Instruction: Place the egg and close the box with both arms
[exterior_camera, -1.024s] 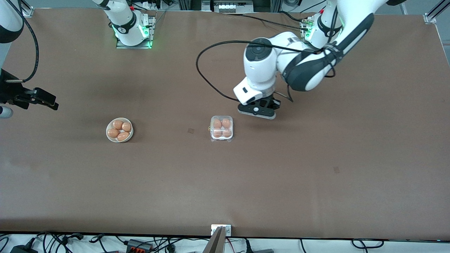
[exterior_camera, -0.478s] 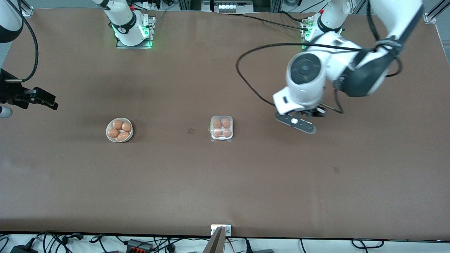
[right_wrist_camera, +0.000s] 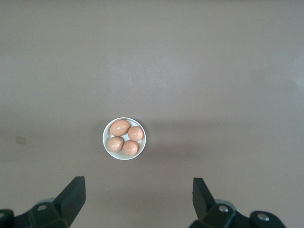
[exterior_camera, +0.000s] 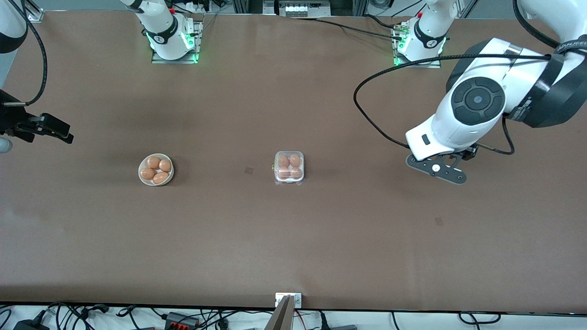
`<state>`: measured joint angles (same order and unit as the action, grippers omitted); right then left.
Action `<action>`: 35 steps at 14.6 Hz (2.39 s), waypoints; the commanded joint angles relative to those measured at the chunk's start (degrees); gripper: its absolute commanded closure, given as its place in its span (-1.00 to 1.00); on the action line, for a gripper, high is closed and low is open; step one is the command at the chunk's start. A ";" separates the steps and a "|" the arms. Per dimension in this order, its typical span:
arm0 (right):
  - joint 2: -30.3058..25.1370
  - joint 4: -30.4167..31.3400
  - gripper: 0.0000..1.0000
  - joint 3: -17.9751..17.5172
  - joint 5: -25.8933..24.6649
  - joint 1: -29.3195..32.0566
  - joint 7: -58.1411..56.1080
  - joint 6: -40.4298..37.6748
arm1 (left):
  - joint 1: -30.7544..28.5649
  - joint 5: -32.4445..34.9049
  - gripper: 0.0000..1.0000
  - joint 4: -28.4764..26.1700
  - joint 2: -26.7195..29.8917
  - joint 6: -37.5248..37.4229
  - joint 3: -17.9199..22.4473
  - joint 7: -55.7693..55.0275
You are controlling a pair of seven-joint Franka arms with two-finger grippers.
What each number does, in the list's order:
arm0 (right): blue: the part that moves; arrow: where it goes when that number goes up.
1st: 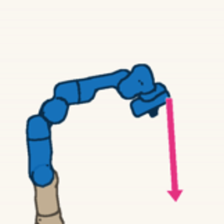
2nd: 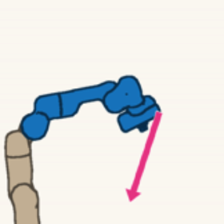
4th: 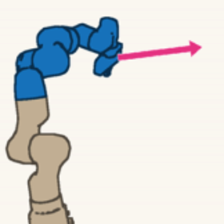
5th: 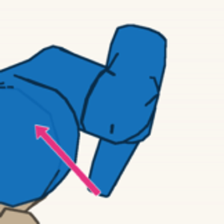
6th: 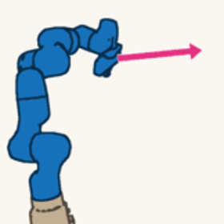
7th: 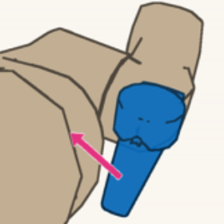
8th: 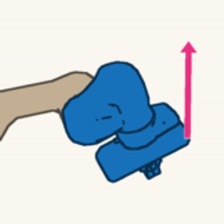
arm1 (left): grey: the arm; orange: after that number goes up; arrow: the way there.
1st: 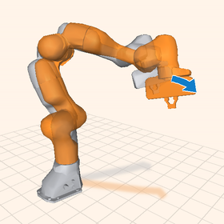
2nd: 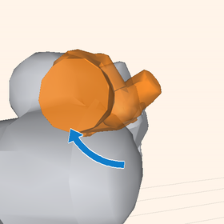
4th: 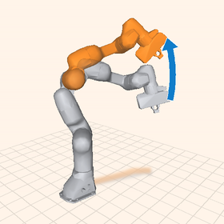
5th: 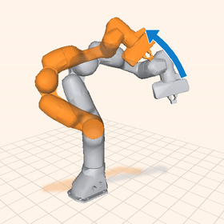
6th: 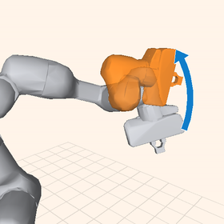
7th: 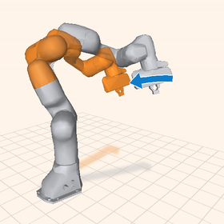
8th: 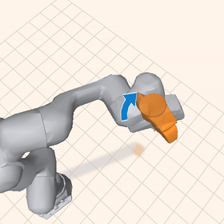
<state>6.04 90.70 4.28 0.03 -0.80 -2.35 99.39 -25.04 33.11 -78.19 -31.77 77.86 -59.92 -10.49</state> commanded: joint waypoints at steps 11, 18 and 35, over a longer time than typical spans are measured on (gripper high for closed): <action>-0.50 -0.34 -1.00 -5.16 -0.30 5.55 -1.25 -0.24 | 22.39 -35.99 -1.00 -8.45 24.02 3.60 52.42 10.85; -0.94 -0.34 -1.00 -4.63 -0.56 4.32 -0.46 -0.33 | 23.55 -35.84 -1.00 -18.92 32.74 13.63 54.47 7.17; -1.11 -0.26 -1.00 -4.72 -0.74 4.49 0.68 -4.20 | 27.77 -33.37 -1.00 -19.28 34.59 13.28 58.42 9.79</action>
<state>5.65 90.56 0.19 0.03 3.02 -2.28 96.36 1.90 -0.52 -99.46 3.82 92.33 -2.64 -2.84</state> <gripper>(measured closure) 0.000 0.000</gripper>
